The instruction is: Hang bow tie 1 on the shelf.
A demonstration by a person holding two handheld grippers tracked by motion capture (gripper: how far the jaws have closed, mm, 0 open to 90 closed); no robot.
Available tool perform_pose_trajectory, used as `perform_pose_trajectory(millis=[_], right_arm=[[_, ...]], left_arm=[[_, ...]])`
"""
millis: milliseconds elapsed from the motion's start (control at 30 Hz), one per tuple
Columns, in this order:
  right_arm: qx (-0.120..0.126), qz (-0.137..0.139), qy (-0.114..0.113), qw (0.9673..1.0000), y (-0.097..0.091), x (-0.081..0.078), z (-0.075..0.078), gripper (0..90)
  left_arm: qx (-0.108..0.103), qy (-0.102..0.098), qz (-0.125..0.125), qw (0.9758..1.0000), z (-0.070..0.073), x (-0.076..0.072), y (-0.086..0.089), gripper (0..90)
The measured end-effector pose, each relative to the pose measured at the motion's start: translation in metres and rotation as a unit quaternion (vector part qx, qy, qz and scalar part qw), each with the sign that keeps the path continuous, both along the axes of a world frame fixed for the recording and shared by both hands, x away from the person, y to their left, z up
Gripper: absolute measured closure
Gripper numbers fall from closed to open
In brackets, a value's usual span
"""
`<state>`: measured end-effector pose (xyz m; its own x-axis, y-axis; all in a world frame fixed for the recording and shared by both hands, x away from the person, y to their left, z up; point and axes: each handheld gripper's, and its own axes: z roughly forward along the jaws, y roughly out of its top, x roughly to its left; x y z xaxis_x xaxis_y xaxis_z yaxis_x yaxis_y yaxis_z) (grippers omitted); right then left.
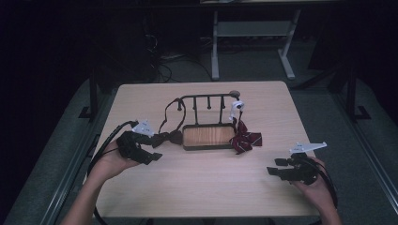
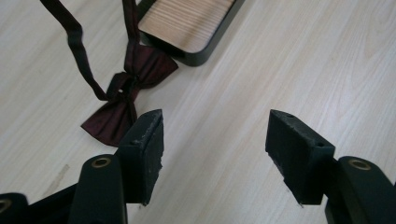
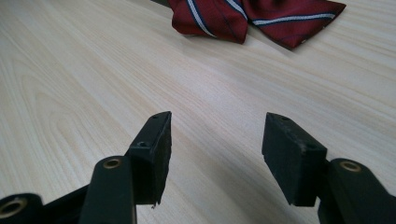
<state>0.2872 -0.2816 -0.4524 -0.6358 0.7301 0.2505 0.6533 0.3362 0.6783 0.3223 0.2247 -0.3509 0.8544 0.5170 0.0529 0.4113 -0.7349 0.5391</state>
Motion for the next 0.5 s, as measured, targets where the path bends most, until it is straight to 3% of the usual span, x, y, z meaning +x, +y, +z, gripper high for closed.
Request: perform_pose_trajectory(millis=[500], right_arm=[[-0.006, 0.0, -0.001, 1.0, 0.003, -0.001, 0.0, 41.8]], left_arm=[[-0.014, 0.0, 0.009, 0.9999, -0.025, -0.013, 0.002, 32.0]])
